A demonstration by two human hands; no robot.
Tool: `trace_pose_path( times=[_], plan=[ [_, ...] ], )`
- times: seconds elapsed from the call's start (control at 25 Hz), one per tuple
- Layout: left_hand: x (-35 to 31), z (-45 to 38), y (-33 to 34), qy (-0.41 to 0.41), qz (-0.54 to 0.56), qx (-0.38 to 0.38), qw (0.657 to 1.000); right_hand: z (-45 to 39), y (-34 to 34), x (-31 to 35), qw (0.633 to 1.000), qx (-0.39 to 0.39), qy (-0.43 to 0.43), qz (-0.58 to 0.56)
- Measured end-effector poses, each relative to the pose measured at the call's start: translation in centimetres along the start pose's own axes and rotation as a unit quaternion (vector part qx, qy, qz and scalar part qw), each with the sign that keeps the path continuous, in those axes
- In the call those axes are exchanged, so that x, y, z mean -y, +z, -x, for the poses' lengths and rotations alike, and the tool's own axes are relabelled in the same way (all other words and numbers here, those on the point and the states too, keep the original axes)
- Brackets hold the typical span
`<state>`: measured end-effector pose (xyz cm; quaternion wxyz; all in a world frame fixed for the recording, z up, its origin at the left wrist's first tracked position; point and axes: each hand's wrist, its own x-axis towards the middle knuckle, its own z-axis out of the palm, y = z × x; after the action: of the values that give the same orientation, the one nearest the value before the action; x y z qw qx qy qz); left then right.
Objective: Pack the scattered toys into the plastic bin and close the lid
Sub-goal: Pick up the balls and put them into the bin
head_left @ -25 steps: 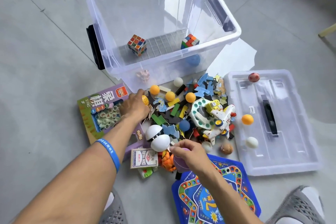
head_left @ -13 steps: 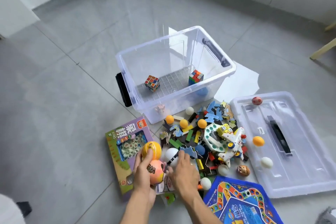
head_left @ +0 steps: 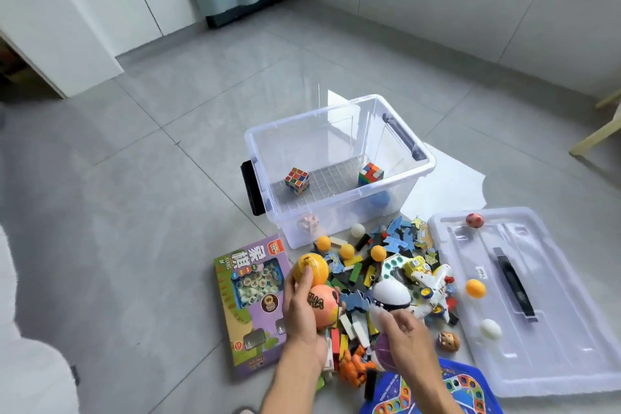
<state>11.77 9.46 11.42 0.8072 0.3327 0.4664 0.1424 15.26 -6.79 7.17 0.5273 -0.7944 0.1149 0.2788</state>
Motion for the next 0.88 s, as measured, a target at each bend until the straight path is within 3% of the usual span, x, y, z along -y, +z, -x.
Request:
trace_pose_path(
  times=[0.12, 0.2, 0.28, 0.4, 0.48, 0.52, 0.56, 0.6, 0.68, 0.72, 0.84, 0.88],
  plan=[
    [-6.0, -0.8, 6.6, 0.033, 0.007, 0.071, 0.997, 0.9, -1.8, 2.6, 0.993, -0.013, -0.066, 0.102],
    [-10.6, -2.2, 9.5, -0.013, 0.068, 0.094, 0.993, 1.5, -2.2, 3.9, 0.992, 0.003, -0.078, 0.096],
    [-13.5, -2.8, 10.2, -0.065, 0.057, 0.07, 0.994, 1.6, -2.4, 5.0, 0.996, 0.02, -0.074, 0.048],
    [-13.9, -0.1, 9.1, -0.036, -0.153, 0.015, 0.988, 1.1, -2.6, 7.1, 0.997, 0.014, -0.073, 0.0],
    [-14.1, 3.0, 8.2, -0.001, -0.314, 0.066, 0.947, 1.1, -2.1, 8.7, 0.997, 0.021, -0.06, -0.045],
    [-14.5, 4.6, 7.7, 0.021, -0.406, 0.112, 0.907, 1.0, -1.7, 9.6, 0.996, 0.023, -0.049, -0.075],
    [-14.9, 6.1, 7.0, 0.06, -0.515, 0.152, 0.842, 0.8, -1.2, 10.4, 0.994, 0.024, -0.036, -0.104],
    [-15.3, 7.8, 6.4, 0.137, -0.646, 0.177, 0.73, 0.6, -0.8, 11.1, 0.992, 0.023, -0.026, -0.124],
    [-15.4, 11.2, 4.9, 0.333, -0.818, 0.185, 0.431, 0.3, -0.1, 12.1, 0.992, 0.03, -0.017, -0.121],
    [-15.5, 12.8, 4.2, 0.365, -0.83, 0.218, 0.361, 0.4, 0.3, 12.2, 0.994, 0.038, -0.016, -0.101],
    [-16.8, 13.8, 2.6, 0.217, -0.849, 0.311, 0.368, 1.1, 0.5, 12.1, 0.997, 0.043, -0.029, -0.053],
    [-17.3, 13.3, 2.6, 0.197, -0.864, 0.308, 0.347, 1.1, 0.3, 12.5, 0.997, 0.038, -0.036, -0.048]
  ],
)
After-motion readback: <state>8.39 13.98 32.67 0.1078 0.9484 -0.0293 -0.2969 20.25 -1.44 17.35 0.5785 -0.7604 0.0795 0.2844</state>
